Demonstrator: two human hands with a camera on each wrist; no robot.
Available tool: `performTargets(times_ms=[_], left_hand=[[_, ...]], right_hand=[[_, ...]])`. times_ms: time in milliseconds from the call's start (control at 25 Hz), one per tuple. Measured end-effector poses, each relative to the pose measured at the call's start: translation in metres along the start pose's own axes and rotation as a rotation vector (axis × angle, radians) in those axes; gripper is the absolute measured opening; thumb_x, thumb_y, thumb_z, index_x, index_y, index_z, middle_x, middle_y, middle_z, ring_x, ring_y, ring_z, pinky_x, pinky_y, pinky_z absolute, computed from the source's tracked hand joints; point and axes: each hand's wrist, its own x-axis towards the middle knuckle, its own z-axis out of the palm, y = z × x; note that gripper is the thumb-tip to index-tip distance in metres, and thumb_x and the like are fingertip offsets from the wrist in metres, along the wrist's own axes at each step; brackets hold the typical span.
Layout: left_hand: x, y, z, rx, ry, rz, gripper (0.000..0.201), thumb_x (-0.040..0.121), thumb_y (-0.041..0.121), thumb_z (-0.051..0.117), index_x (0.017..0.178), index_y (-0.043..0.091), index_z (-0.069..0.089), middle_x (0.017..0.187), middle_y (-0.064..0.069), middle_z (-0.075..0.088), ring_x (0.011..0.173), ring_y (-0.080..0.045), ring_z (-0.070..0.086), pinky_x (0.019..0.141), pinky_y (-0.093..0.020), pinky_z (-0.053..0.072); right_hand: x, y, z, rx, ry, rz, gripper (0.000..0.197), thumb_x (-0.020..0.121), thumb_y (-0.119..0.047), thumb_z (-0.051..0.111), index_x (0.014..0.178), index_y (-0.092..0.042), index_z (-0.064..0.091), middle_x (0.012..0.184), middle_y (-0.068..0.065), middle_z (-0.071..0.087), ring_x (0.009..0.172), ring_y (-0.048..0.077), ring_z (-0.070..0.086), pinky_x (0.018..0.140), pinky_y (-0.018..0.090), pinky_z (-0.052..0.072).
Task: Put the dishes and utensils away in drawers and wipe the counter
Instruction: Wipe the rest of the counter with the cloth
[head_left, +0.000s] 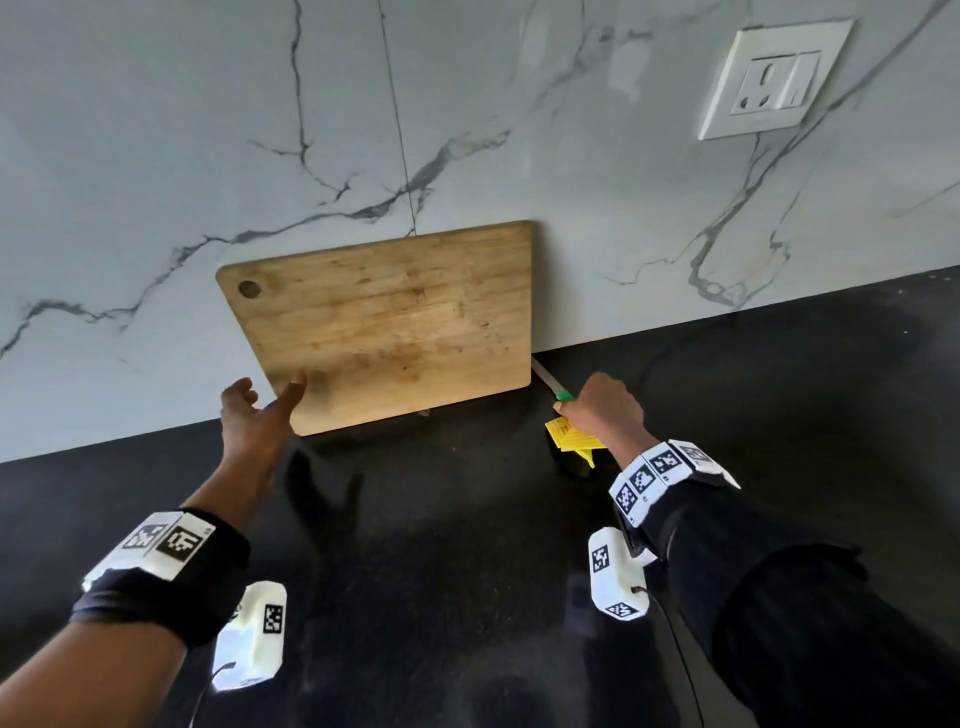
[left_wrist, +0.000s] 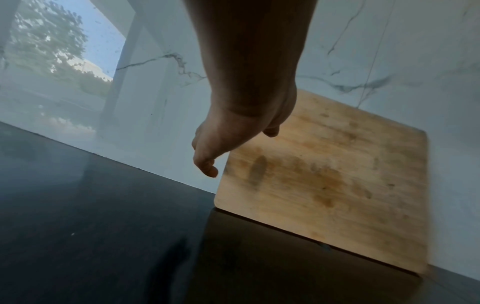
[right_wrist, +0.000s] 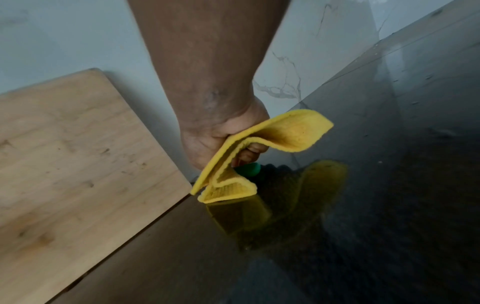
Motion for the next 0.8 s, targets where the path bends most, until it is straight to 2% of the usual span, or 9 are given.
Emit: performTargets(times_ms=[120, 200, 280, 360, 520, 560, 640, 720, 800], left_hand=[[0.014, 0.004, 0.010, 0.007, -0.043, 0.087, 0.060, 0.084, 0.051, 0.070, 0.128, 0.013, 0.055, 0.123, -0.001, 0.063, 0.113, -0.019, 0.059, 0.084, -0.026, 0.043], [0.013, 0.006, 0.012, -0.078, -0.040, 0.121, 0.040, 0.091, 0.042, 0.065, 0.115, 0.010, 0.057, 0.111, 0.000, 0.064, 0.100, -0.016, 0.060, 0.077, -0.025, 0.044], [0.005, 0.005, 0.008, -0.209, -0.072, 0.128, 0.022, 0.096, 0.037, 0.060, 0.102, 0.016, 0.054, 0.100, 0.003, 0.060, 0.093, -0.014, 0.058, 0.077, -0.026, 0.045], [-0.012, 0.003, 0.000, -0.371, -0.096, 0.164, 0.014, 0.097, 0.035, 0.058, 0.095, 0.022, 0.052, 0.094, 0.006, 0.060, 0.091, -0.012, 0.058, 0.081, -0.031, 0.050], [-0.068, 0.001, -0.051, -0.532, 0.077, 0.177, 0.017, 0.099, 0.027, 0.057, 0.084, 0.023, 0.049, 0.073, 0.010, 0.058, 0.066, -0.005, 0.058, 0.062, -0.030, 0.056], [-0.083, -0.003, -0.073, -0.544, 0.129, 0.180, 0.018, 0.098, 0.029, 0.059, 0.083, 0.023, 0.050, 0.071, 0.009, 0.057, 0.065, -0.006, 0.057, 0.062, -0.031, 0.056], [-0.108, -0.019, -0.123, -0.538, 0.209, 0.131, 0.020, 0.093, 0.036, 0.064, 0.082, 0.025, 0.052, 0.074, 0.006, 0.056, 0.070, -0.012, 0.056, 0.070, -0.040, 0.056], [-0.126, -0.050, -0.181, -0.493, 0.310, 0.021, 0.026, 0.088, 0.046, 0.067, 0.081, 0.025, 0.054, 0.077, 0.003, 0.056, 0.074, -0.015, 0.056, 0.076, -0.042, 0.055], [-0.133, -0.079, -0.236, -0.455, 0.365, -0.107, 0.041, 0.078, 0.060, 0.070, 0.079, 0.021, 0.058, 0.077, -0.002, 0.056, 0.076, -0.022, 0.057, 0.081, -0.046, 0.056]], right_hand=[[0.016, 0.001, -0.004, -0.022, -0.105, -0.017, 0.036, 0.084, -0.041, 0.071, 0.090, -0.013, 0.049, 0.090, 0.003, 0.059, 0.082, 0.022, 0.061, 0.065, 0.031, 0.042], [0.016, 0.009, -0.007, -0.008, -0.134, -0.045, 0.036, 0.084, -0.042, 0.071, 0.086, -0.012, 0.052, 0.085, 0.003, 0.060, 0.072, 0.018, 0.059, 0.060, 0.029, 0.041], [0.008, 0.015, -0.010, 0.084, -0.129, -0.114, 0.033, 0.085, -0.042, 0.071, 0.084, -0.012, 0.056, 0.081, 0.003, 0.062, 0.067, 0.016, 0.057, 0.058, 0.029, 0.041], [-0.008, 0.016, -0.016, 0.204, -0.110, -0.196, 0.030, 0.084, -0.041, 0.072, 0.086, -0.014, 0.058, 0.079, 0.000, 0.062, 0.067, 0.014, 0.056, 0.057, 0.028, 0.040], [-0.057, -0.003, -0.020, 0.265, -0.169, -0.311, 0.029, 0.081, -0.042, 0.075, 0.080, -0.018, 0.058, 0.082, -0.001, 0.063, 0.067, 0.011, 0.055, 0.058, 0.028, 0.039], [-0.070, -0.012, -0.023, 0.249, -0.216, -0.333, 0.030, 0.080, -0.043, 0.076, 0.078, -0.018, 0.060, 0.082, -0.002, 0.062, 0.069, 0.011, 0.055, 0.059, 0.028, 0.039], [-0.099, -0.031, -0.027, 0.239, -0.330, -0.390, 0.030, 0.077, -0.042, 0.078, 0.078, -0.016, 0.063, 0.080, -0.003, 0.062, 0.073, 0.012, 0.054, 0.061, 0.029, 0.037], [-0.131, -0.057, -0.023, 0.241, -0.407, -0.471, 0.030, 0.074, -0.043, 0.081, 0.078, -0.016, 0.066, 0.076, -0.003, 0.061, 0.072, 0.012, 0.054, 0.064, 0.030, 0.037], [-0.167, -0.094, -0.004, 0.246, -0.459, -0.594, 0.029, 0.071, -0.044, 0.082, 0.077, -0.019, 0.068, 0.076, -0.002, 0.063, 0.075, 0.012, 0.057, 0.065, 0.031, 0.040]])
